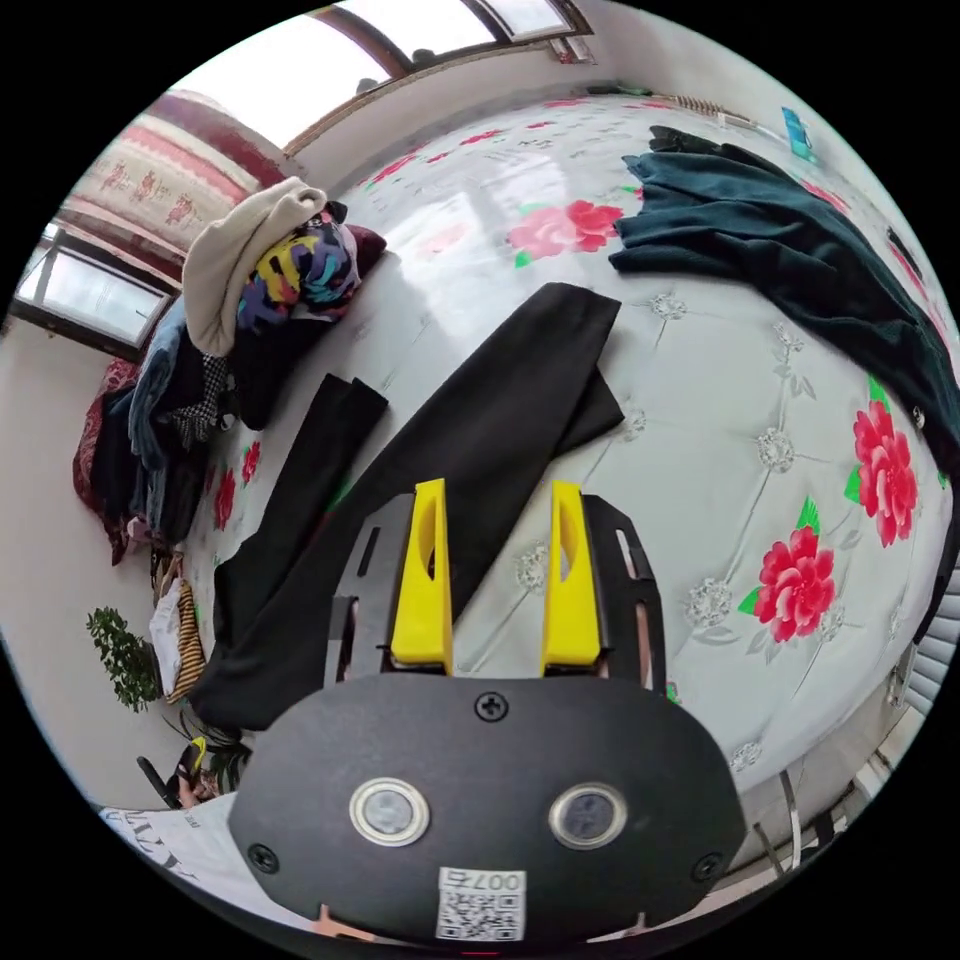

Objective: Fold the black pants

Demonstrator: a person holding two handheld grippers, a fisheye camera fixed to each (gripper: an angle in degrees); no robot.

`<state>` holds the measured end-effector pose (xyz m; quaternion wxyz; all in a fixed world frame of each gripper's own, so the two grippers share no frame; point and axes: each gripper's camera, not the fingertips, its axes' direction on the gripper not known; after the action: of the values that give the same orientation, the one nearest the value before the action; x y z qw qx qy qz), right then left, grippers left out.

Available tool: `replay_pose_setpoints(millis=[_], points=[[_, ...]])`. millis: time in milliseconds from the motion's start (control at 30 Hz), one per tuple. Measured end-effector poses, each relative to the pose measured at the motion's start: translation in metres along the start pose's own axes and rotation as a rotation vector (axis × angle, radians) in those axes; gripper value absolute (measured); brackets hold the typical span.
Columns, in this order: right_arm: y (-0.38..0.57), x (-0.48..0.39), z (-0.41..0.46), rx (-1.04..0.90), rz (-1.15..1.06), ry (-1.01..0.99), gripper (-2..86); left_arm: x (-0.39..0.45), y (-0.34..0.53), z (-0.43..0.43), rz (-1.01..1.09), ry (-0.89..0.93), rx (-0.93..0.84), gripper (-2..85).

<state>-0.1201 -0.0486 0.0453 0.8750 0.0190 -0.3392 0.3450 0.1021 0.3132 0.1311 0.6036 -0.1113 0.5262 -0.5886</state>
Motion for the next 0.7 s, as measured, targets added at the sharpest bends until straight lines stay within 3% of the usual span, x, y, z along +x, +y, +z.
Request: replay_pose_setpoints(millis=[100, 267, 400, 467, 533, 600, 700], points=[[-0.001, 0.000, 0.005, 0.023, -0.001, 0.095, 8.0, -0.014, 0.041, 0.030, -0.115, 0.070, -0.084, 11.2], [-0.005, -0.018, 0.013, -0.030, -0.112, 0.269, 3.8, 0.008, 0.037, 0.066, -0.128, 0.138, -0.036, 13.5], [-0.022, -0.012, -0.005, -0.047, -0.187, 0.043, 0.5, 0.020, -0.024, 0.099, -0.145, 0.089, -0.026, 12.8], [-0.029, -0.007, -0.029, 0.006, -0.183, -0.082, 0.1, 0.018, -0.051, 0.109, -0.208, 0.087, -0.056, 1.7], [-0.032, -0.006, -0.063, 0.078, -0.207, -0.194, 0.0, 0.025, -0.079, 0.101, -0.195, 0.157, -0.043, 0.0], [-0.027, -0.006, -0.124, 0.227, -0.272, -0.298, -0.2, 0.060, -0.113, 0.058, 0.016, 0.226, 0.077, -0.7], [-0.008, 0.008, -0.188, 0.378, -0.345, -0.439, -0.2, 0.105, -0.129, -0.007, 0.254, 0.147, 0.196, -0.9]])
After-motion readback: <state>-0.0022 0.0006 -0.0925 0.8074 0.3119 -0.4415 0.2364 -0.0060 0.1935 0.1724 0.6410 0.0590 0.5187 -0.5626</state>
